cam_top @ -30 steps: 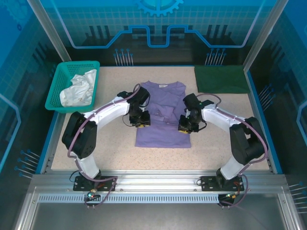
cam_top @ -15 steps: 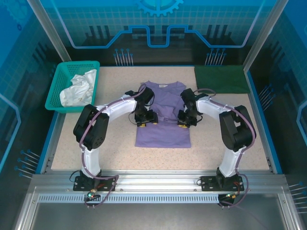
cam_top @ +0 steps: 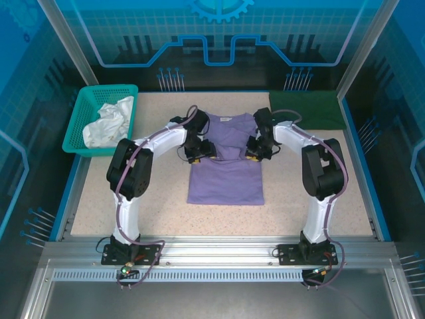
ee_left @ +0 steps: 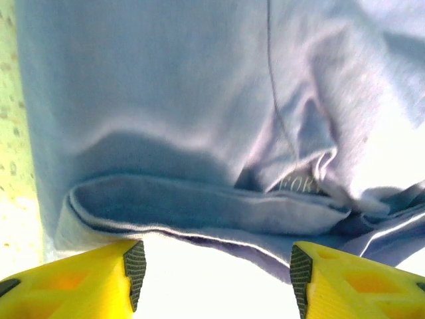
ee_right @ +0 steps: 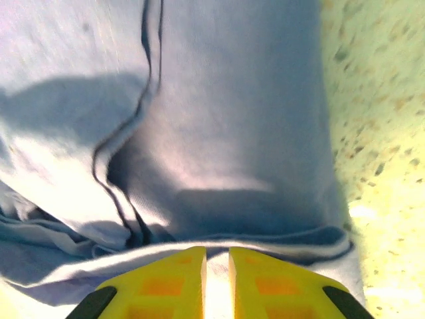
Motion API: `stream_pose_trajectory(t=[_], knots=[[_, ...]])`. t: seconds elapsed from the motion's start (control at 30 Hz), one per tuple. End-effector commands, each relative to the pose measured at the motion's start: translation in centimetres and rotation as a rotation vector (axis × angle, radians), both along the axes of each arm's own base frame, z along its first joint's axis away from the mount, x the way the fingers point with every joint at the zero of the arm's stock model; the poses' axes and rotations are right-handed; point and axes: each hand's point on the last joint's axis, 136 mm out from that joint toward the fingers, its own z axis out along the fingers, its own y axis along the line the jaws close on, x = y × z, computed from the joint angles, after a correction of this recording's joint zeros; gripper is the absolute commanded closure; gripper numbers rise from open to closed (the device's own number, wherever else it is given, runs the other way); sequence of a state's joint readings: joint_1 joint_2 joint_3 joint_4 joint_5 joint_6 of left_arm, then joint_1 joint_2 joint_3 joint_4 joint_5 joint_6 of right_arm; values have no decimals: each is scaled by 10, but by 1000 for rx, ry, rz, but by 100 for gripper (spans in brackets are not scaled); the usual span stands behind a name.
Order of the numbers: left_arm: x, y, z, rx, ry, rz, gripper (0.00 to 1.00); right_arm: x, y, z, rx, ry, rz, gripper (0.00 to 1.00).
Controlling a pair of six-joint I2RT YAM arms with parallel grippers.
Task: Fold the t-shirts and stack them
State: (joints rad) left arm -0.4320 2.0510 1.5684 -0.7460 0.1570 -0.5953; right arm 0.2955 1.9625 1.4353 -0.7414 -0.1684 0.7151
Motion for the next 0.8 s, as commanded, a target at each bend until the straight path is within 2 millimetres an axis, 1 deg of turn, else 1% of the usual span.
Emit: stream_pose_trajectory(t=[0.0,0.07,0.1,0.17,0.23,0.3,0.33,0.4,0.47,0.5,0.6,0.77], knots=[[17,8,10,3,-28,26,36,9,-7,9,45,19,-53,81],[21,8,22,-11,-51,23,36,11,-5,19,64,-3,-44,80],[21,5,31,-28,-68,12,37,10,-2,25,80,-17,-34,80],[17,-6,46,-71,-92,-15,42,3,2,30,113,-26,-18,80],[7,-25,60,-131,-116,-68,53,-8,5,31,128,-25,-9,80],[-8,-53,67,-210,-116,-142,66,-20,2,26,125,-15,-14,80],[-16,-67,68,-251,-109,-179,70,-24,1,24,124,-9,-15,80],[-32,-95,61,-311,-77,-249,76,-31,-3,14,113,9,-21,81],[-42,-112,52,-333,-41,-288,79,-34,-5,6,108,26,-25,82],[-44,-117,46,-342,-27,-298,79,-34,-6,3,107,35,-29,82],[-44,-122,30,-331,-2,-305,80,-31,-5,-3,102,49,-26,83],[-34,-114,6,-231,-6,-327,79,-25,-7,-18,80,90,-33,83]])
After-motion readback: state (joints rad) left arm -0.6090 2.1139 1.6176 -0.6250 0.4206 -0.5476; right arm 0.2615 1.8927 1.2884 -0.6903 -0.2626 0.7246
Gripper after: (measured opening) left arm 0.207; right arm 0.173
